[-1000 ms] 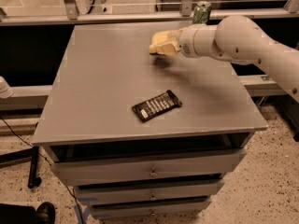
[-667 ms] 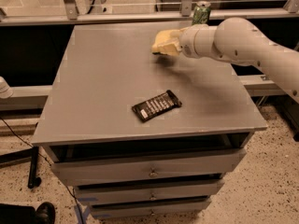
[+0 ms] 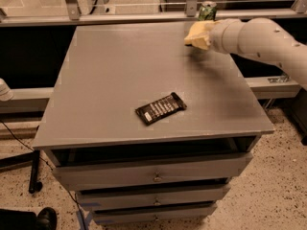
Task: Move sponge near green can
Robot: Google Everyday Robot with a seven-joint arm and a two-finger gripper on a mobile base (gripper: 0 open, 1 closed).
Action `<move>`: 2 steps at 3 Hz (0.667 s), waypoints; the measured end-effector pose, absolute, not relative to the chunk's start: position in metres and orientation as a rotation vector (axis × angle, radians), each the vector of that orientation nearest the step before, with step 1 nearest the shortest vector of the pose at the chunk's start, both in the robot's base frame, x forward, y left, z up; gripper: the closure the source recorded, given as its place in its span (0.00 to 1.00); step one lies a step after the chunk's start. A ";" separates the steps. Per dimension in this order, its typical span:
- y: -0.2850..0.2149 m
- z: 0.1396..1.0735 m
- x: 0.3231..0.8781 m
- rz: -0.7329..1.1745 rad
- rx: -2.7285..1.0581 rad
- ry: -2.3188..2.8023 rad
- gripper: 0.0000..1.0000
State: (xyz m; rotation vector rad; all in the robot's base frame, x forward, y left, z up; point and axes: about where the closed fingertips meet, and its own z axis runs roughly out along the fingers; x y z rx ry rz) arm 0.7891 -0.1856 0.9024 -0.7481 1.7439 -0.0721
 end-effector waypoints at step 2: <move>-0.264 0.896 0.806 -0.206 -0.633 1.786 1.00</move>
Offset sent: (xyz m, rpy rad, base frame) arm 0.0214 -0.1217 -0.0150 -0.0358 -0.0126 -0.2297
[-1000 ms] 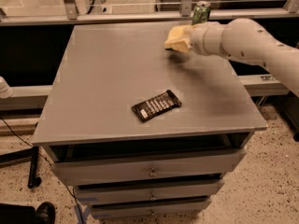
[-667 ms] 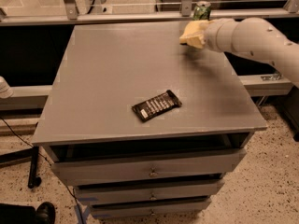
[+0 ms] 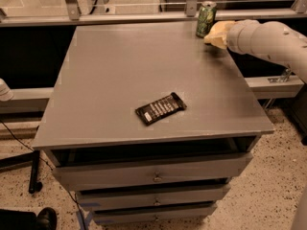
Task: Move sponge near green can
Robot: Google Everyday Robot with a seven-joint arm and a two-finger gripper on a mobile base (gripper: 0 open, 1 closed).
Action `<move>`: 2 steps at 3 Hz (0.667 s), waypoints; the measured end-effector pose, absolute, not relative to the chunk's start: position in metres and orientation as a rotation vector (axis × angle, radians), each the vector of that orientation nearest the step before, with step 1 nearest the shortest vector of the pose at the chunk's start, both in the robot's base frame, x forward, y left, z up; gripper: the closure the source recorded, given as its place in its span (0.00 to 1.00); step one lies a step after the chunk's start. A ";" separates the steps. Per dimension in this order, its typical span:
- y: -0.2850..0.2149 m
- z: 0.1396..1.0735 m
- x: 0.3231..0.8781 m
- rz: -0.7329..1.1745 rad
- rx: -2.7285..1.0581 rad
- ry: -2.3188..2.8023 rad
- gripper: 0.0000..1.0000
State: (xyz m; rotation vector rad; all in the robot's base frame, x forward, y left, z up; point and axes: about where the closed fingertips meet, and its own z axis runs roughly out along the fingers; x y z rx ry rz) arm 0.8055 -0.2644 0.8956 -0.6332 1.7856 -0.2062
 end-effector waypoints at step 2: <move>-0.280 0.878 0.820 -0.186 -0.584 1.792 1.00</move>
Offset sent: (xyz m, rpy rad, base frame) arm 0.0254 -0.0144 -0.0261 0.0839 -0.0108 -0.0138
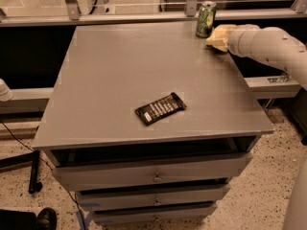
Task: Move sponge near green can
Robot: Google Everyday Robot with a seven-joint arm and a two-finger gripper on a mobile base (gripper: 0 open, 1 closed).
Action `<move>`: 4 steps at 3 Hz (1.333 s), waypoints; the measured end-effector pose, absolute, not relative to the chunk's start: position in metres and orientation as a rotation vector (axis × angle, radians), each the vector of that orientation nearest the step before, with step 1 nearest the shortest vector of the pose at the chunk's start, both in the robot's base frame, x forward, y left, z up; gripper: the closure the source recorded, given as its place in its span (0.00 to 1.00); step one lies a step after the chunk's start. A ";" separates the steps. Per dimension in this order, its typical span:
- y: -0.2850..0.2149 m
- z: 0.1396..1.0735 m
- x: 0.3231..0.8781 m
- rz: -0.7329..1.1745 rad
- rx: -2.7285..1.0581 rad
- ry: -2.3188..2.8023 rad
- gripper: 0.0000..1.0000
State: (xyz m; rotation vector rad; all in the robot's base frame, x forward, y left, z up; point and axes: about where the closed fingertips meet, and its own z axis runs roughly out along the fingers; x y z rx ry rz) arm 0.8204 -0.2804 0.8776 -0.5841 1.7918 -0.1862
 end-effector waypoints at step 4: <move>-0.246 0.853 0.850 -0.051 -0.573 1.785 0.36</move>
Offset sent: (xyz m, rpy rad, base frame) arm 0.0349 0.0374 -0.0262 0.1093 0.0095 0.0690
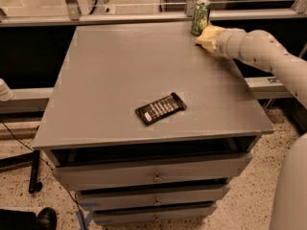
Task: Move sponge near green can
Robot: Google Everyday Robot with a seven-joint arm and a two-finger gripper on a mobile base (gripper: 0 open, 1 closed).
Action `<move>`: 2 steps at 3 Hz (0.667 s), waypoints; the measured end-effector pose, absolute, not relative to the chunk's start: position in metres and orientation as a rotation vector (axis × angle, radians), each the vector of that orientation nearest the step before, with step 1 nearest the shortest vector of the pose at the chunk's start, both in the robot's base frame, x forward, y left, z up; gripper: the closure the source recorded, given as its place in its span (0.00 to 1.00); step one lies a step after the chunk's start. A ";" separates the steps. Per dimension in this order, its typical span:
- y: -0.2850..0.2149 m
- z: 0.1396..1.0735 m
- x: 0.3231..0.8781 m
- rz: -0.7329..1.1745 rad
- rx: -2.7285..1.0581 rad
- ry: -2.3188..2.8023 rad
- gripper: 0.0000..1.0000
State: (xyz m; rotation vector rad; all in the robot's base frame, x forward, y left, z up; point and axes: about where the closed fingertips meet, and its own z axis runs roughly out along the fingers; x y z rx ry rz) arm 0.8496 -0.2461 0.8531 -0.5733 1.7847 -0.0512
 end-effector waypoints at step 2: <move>-0.236 0.851 0.840 -0.008 -0.595 1.808 0.00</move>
Offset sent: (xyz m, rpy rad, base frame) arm -0.0137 0.0103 0.0001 0.0165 0.0432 0.0388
